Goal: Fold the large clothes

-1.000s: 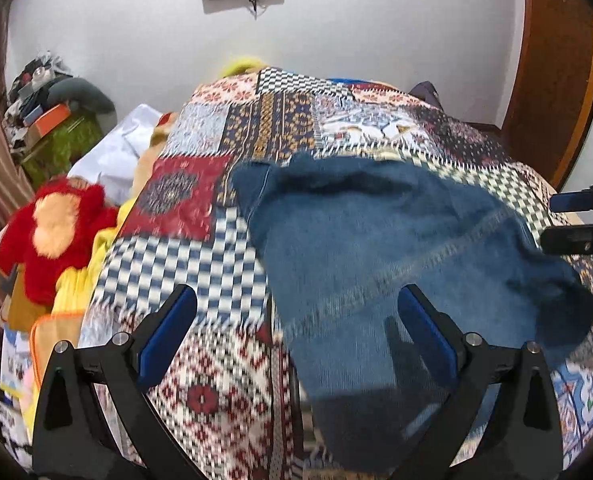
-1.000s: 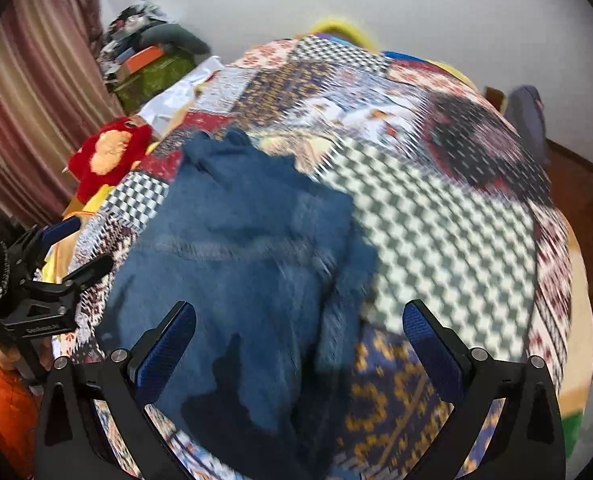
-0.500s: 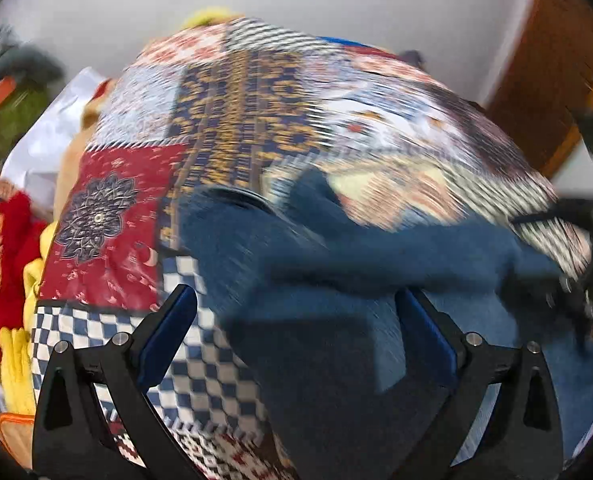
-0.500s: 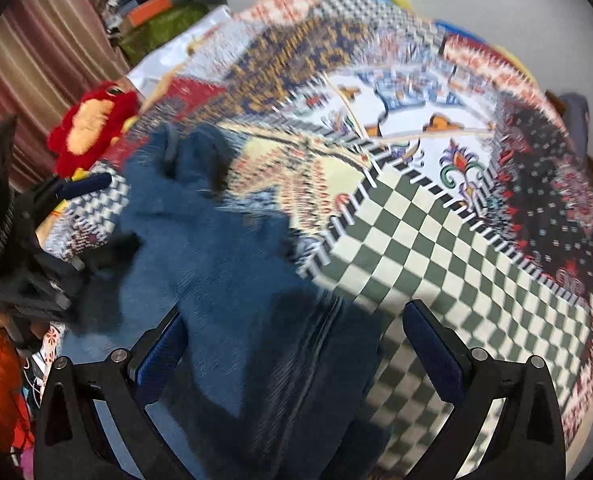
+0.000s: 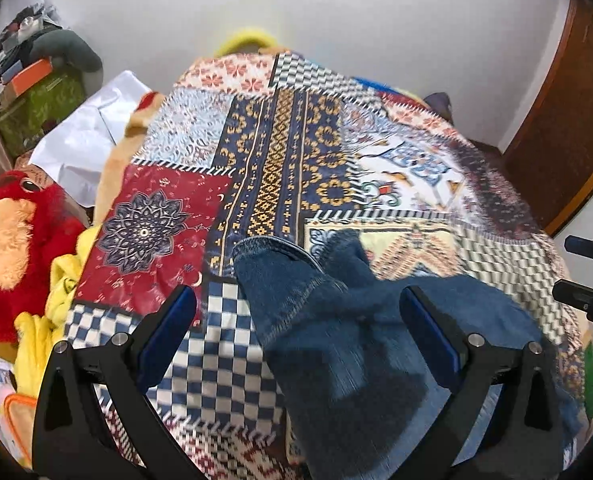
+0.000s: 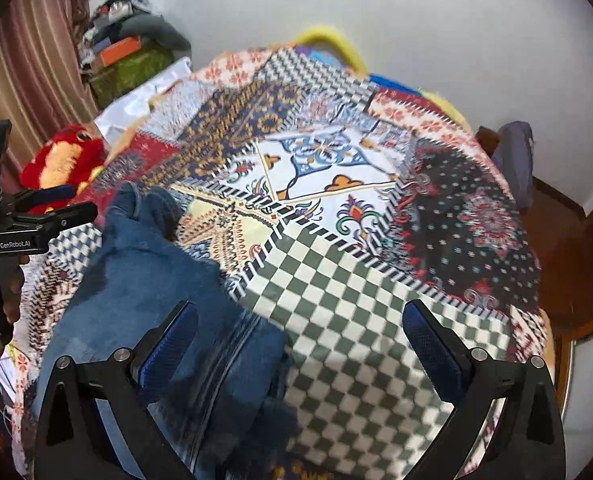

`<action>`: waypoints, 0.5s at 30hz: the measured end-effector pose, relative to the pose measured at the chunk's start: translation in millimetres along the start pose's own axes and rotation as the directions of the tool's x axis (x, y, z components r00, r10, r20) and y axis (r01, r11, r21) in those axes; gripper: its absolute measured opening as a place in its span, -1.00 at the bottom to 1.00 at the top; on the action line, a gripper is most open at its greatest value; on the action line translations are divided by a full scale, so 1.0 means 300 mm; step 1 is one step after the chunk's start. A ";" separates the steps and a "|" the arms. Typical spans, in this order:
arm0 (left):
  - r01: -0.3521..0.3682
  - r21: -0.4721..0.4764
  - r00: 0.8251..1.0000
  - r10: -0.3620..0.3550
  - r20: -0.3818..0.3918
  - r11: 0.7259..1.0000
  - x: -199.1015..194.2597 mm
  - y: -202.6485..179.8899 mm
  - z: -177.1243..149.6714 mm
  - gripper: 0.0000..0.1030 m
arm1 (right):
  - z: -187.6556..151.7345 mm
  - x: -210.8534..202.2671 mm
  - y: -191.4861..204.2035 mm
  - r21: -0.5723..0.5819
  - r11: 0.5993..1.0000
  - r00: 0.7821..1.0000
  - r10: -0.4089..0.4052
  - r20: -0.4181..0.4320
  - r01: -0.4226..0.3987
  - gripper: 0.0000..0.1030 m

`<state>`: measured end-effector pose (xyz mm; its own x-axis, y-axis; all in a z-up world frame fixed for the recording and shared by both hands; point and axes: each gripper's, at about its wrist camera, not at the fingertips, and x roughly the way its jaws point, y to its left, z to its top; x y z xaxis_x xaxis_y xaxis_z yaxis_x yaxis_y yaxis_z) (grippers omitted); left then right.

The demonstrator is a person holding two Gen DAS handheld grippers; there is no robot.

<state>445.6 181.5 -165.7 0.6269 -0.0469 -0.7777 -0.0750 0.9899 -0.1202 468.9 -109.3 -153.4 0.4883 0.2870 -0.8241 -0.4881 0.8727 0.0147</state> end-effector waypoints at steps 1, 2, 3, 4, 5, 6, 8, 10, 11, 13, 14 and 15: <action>0.003 0.004 1.000 -0.003 0.019 1.000 -0.034 -0.004 -0.011 1.00 | -0.008 -0.022 0.005 0.000 1.000 1.000 0.004 0.008 -0.004 0.99; 0.005 0.008 0.999 -0.005 0.033 1.000 -0.068 -0.008 -0.023 1.00 | -0.024 -0.056 0.006 0.001 1.000 1.000 0.010 0.019 -0.010 0.99; 0.007 0.013 0.999 -0.008 0.045 1.000 -0.106 -0.012 -0.040 1.00 | -0.039 -0.082 0.009 0.001 1.000 1.000 0.011 0.028 -0.011 0.99; 0.010 0.016 0.999 -0.011 0.050 1.000 -0.127 -0.012 -0.050 1.00 | -0.058 -0.119 0.018 -0.005 1.000 0.999 0.009 0.037 -0.009 0.99; 0.016 0.020 0.998 -0.018 0.057 1.000 -0.159 -0.015 -0.068 1.00 | -0.074 -0.146 0.029 -0.016 1.000 0.999 0.007 0.047 -0.006 0.99; 0.021 0.022 0.998 -0.023 0.060 1.000 -0.186 -0.017 -0.087 1.00 | -0.090 -0.173 0.041 -0.030 1.000 0.998 0.004 0.058 -0.003 0.99; 0.030 0.023 0.998 -0.032 0.060 0.999 -0.216 -0.018 -0.115 1.00 | -0.113 -0.212 0.071 -0.055 0.998 0.997 0.001 0.078 0.003 0.99; 0.044 0.014 0.998 -0.045 0.053 0.999 -0.244 -0.017 -0.153 1.00 | -0.145 -0.244 0.105 -0.086 0.996 0.996 0.003 0.090 0.004 0.99; 0.052 0.006 0.997 -0.052 0.049 0.999 -0.252 -0.016 -0.173 1.00 | -0.158 -0.256 0.119 -0.099 0.995 0.996 0.004 0.094 0.006 0.99; 0.071 -0.023 0.997 -0.070 0.045 0.997 -0.259 -0.011 -0.216 1.00 | -0.187 -0.268 0.149 -0.133 0.991 0.995 -0.003 0.103 0.017 0.99; 0.085 -0.041 0.996 -0.083 0.038 0.996 -0.253 -0.008 -0.236 1.00 | -0.201 -0.268 0.161 -0.147 0.989 0.995 -0.003 0.102 0.018 0.99; 0.112 -0.069 0.994 -0.111 0.022 0.991 -0.241 -0.003 -0.262 1.00 | -0.216 -0.263 0.174 -0.160 0.987 0.995 0.000 0.098 0.015 0.99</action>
<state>339.5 173.6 -157.9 0.6481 -0.1533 -0.7460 -0.0578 0.9668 -0.2489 357.9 -112.0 -124.3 0.5564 0.3246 -0.7649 -0.5900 0.8025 -0.0886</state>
